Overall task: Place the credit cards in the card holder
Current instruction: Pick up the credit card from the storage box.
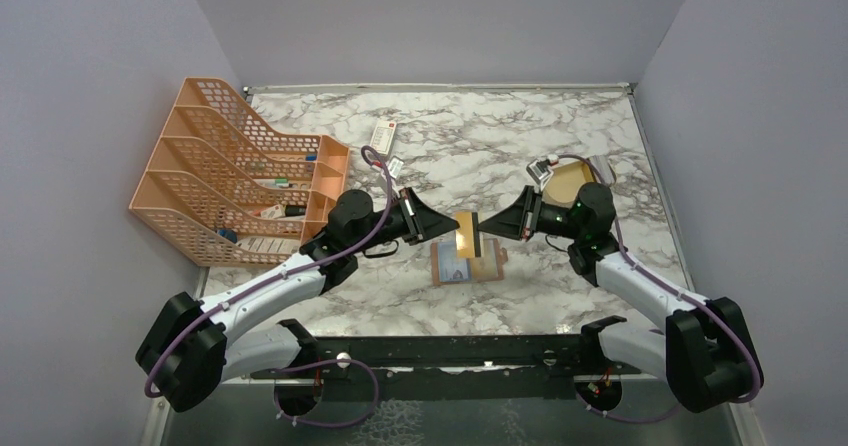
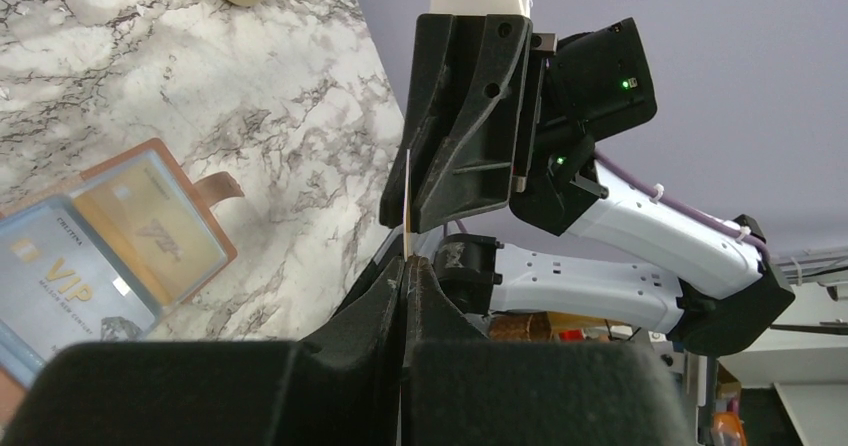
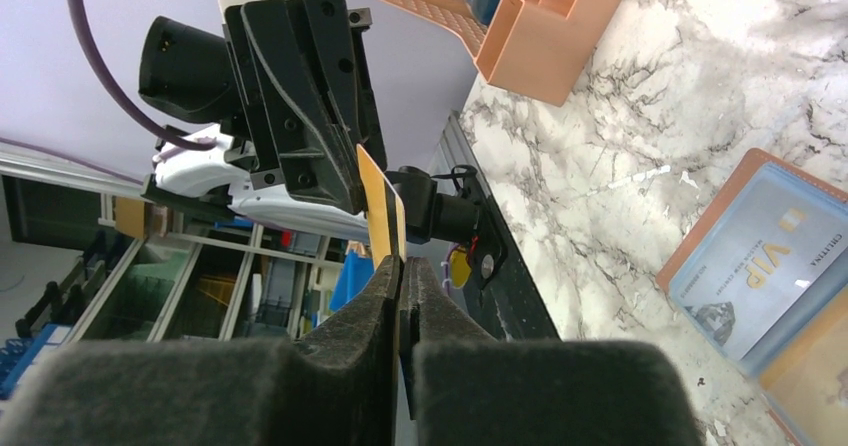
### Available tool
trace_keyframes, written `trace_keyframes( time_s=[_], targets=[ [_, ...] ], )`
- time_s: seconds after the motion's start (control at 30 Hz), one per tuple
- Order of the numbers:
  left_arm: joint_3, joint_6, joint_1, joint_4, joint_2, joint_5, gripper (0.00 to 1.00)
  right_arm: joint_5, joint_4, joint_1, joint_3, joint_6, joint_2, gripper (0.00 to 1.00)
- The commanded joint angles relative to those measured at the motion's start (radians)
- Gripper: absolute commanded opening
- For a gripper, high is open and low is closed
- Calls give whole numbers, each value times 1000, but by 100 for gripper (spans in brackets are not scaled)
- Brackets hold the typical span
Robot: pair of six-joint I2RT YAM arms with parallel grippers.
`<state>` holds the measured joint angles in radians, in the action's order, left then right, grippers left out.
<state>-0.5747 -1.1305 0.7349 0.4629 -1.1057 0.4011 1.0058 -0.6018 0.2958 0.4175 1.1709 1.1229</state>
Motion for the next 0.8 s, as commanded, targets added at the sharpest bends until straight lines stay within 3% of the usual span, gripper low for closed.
trace_keyframes(
  time_s=[0.0,0.17,0.4,0.53,0.77],
  targets=[
    [34,38,0,52,3,7,0,23,95,8,6,-96,11,23],
    [77,54,0,45,3,-20,0,-64,292,8,36,-228,-20,38],
    [72,115,-3,-101,-22,-96,0,-377,713,8,160,-604,2,41],
    [37,150,-6,-178,-72,-117,0,-495,799,7,206,-717,68,43],
    [0,166,-15,-191,-185,-75,0,-519,835,8,248,-780,233,49]
  ],
)
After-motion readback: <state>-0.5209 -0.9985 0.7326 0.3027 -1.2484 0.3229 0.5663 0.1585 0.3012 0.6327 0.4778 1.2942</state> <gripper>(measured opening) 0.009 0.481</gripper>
